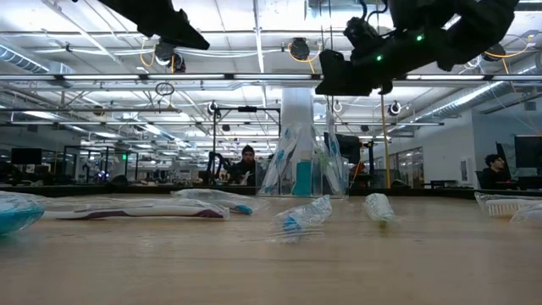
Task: Pick & Place toothbrushing station
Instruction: Put the toothbrush into the transparent organizer
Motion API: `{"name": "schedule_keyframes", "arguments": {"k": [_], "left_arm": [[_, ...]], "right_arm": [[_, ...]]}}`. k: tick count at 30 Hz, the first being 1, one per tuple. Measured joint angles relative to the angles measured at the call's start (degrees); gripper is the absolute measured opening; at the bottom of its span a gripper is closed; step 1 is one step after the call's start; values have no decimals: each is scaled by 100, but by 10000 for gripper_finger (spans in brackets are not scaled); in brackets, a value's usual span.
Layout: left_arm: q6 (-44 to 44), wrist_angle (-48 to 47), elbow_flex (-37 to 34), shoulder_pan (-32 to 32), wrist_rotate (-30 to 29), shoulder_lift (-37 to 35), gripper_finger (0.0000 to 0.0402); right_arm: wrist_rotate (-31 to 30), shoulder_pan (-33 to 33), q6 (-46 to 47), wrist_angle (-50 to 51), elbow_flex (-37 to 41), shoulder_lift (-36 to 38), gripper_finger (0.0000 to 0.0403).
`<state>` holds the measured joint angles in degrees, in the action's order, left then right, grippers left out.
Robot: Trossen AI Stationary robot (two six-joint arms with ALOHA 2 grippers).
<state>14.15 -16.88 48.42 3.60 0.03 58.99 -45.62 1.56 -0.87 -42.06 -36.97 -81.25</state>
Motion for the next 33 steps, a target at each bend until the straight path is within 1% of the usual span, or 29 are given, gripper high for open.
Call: {"name": "schedule_keyframes", "arguments": {"k": [3,5,8,12,14,19,22,27,29,33], "left_arm": [[-197,-21,0,0,-2,122,166],[-318,-150,-13,0,3,166,166],[-651,-195,-7,0,6,281,166],[-1259,-419,-7,0,-1,665,166],[-1792,-498,-7,0,-9,861,166],[-3482,-502,-7,0,-16,1525,166],[-4119,-445,-7,-10,-89,1975,166],[-5560,-437,-7,-204,-643,2722,166],[-6189,-431,-7,-267,-675,2927,166],[-7344,-358,-5,-273,-703,3088,166]], "right_arm": [[596,-174,-13,276,0,100,130],[833,-247,-124,313,0,174,130],[825,-286,-288,308,0,241,130],[824,-225,-288,329,0,288,130],[825,-175,-316,336,0,284,130],[824,6,-329,336,0,284,130],[824,131,-329,311,0,284,130],[826,341,-416,283,0,333,130],[824,405,-538,242,0,409,130],[824,455,-711,244,0,574,130]]}}
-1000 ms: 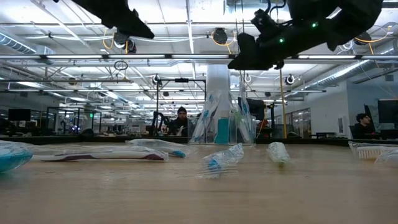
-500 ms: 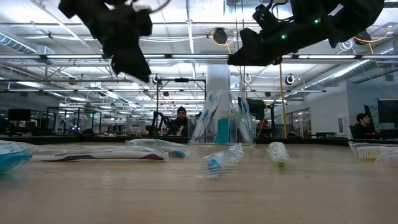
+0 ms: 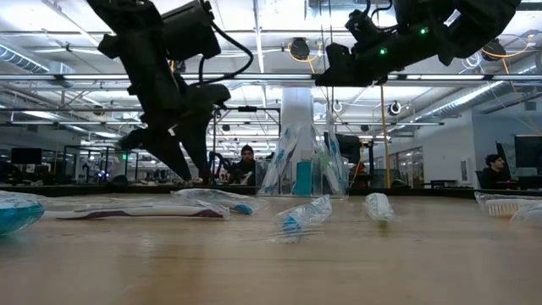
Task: Pick & Place toothbrushing station
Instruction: Put the toothbrush into the transparent organizer
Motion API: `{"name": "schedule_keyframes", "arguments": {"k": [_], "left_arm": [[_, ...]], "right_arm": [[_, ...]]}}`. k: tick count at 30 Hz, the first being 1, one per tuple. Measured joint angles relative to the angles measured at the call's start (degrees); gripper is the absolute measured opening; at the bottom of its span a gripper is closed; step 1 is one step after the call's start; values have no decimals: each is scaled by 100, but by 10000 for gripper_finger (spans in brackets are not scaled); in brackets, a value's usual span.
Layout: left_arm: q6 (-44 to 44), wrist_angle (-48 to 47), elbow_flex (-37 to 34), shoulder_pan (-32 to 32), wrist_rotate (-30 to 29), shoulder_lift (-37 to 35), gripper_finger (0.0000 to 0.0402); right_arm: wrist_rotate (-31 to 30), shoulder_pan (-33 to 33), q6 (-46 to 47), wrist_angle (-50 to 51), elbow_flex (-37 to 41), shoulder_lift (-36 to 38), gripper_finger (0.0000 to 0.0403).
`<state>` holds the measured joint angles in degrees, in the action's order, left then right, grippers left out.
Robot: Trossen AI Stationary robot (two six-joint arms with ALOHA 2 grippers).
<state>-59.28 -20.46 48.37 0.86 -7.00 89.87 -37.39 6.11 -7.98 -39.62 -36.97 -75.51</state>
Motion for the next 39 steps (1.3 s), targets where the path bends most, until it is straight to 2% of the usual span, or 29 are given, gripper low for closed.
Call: {"name": "schedule_keyframes", "arguments": {"k": [3,7,13,19,26,35,39], "left_arm": [[-637,-44,1,0,-325,89,166],[-1216,-284,1,-32,-411,169,166],[-1541,-322,5,-168,-418,312,166],[-1629,-80,12,-30,-502,644,166],[-1115,11,32,333,-239,874,165],[-340,90,17,444,-673,856,164],[-118,69,12,478,-733,861,137]], "right_arm": [[1,-4,-193,-6,0,137,130],[2,-4,-237,-10,-2,276,130],[12,-4,-272,-150,-1,304,130],[17,-4,-484,-215,-2,304,130],[16,-7,-515,-216,-2,304,130],[17,-4,-517,-216,-2,304,130],[17,-7,-517,-216,-2,304,130]]}}
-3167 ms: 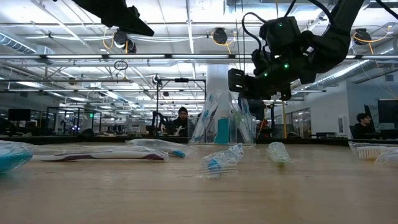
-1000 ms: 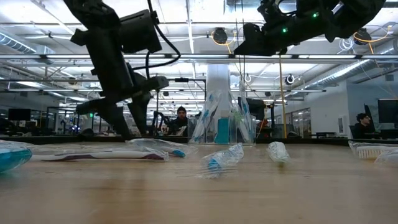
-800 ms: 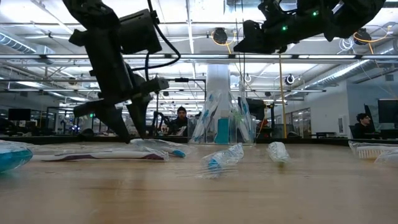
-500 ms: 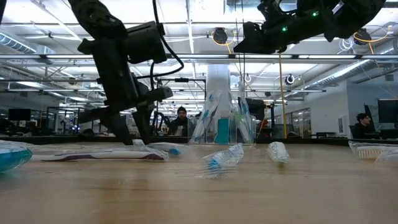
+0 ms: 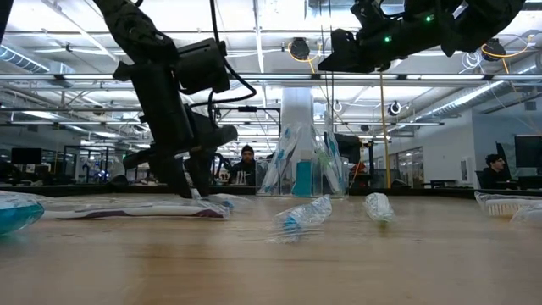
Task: Pick & Place toothbrushing station
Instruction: Put the toothbrush into the transparent organizer
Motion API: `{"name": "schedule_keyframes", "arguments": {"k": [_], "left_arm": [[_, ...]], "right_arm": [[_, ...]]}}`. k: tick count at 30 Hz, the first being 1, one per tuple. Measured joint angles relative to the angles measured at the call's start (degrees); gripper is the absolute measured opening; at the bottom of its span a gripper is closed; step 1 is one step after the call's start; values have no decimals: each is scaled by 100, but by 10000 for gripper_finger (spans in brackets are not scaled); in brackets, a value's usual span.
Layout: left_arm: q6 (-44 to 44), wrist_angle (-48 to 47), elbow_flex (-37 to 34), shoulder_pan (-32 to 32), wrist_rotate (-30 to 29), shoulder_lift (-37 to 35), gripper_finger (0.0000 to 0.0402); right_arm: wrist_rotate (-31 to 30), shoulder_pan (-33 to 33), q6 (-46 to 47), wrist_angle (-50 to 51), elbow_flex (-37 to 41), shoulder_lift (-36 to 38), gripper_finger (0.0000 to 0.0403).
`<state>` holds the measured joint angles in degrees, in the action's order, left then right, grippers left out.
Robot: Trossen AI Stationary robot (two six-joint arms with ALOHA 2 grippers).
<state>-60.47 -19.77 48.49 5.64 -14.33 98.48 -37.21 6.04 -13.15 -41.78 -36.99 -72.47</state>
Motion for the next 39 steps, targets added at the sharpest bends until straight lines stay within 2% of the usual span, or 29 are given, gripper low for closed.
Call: {"name": "schedule_keyframes", "arguments": {"k": [10,18,22,25,29,32,36,39], "left_arm": [[661,29,-7,168,27,4,10],[1509,499,-35,155,48,-89,27],[1893,735,-26,53,-78,-529,7],[2324,877,-32,1,-228,-886,12],[3337,1633,-24,25,-181,-1384,14],[4541,2518,-21,106,-177,-1623,4],[6088,4072,-11,278,-168,-1680,13],[6640,5099,-9,496,218,-1551,10]], "right_arm": [[2,2,0,0,0,0,130],[2,2,0,0,0,-2,130],[2,2,0,-2,0,-2,130],[1,4,0,-2,0,-2,130],[1,4,1,-2,0,-2,130],[2,4,2,-12,0,-4,130],[2,4,2,-37,0,-4,130],[1,3,2,-40,0,-4,130]]}}
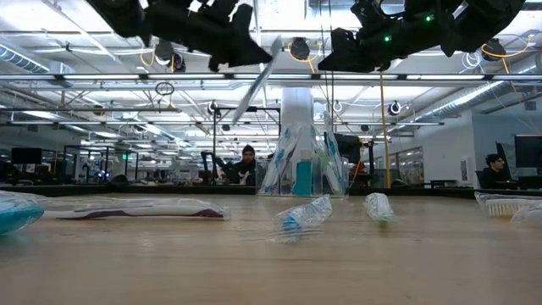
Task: Pick & Place toothbrushing station
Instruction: Put the toothbrush into the transparent organizer
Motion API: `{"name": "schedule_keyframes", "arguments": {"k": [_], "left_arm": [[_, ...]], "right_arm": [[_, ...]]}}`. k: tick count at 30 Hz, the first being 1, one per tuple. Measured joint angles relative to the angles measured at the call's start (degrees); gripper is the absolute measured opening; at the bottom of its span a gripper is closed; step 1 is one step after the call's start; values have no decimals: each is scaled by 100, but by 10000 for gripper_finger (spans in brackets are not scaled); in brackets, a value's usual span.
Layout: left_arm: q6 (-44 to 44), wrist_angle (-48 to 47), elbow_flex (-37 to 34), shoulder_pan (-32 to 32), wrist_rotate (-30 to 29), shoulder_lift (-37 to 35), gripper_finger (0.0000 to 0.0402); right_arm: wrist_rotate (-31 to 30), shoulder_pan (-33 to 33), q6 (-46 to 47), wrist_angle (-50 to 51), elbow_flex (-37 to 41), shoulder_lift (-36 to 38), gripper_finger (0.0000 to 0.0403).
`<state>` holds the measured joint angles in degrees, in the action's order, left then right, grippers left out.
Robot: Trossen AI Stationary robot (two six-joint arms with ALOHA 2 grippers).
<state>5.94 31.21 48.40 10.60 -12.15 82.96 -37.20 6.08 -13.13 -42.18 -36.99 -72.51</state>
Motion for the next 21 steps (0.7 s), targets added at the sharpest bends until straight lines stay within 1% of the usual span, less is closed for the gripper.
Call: {"name": "schedule_keyframes", "arguments": {"k": [3,5,9,13,17,21], "left_arm": [[83,649,-2,260,488,193,4],[-8,978,-3,440,575,387,8],[-70,1607,-4,798,571,847,5],[21,2622,-4,1062,759,1392,5],[146,3439,-4,1253,768,1893,2],[-69,3627,-2,1396,709,2258,3]], "right_arm": [[-1,1,0,-1,0,0,130],[1,-1,0,-1,0,0,130],[1,-1,0,1,0,0,130],[1,-1,0,1,0,0,130],[1,-1,0,1,0,0,130],[1,-1,0,3,0,0,130]]}}
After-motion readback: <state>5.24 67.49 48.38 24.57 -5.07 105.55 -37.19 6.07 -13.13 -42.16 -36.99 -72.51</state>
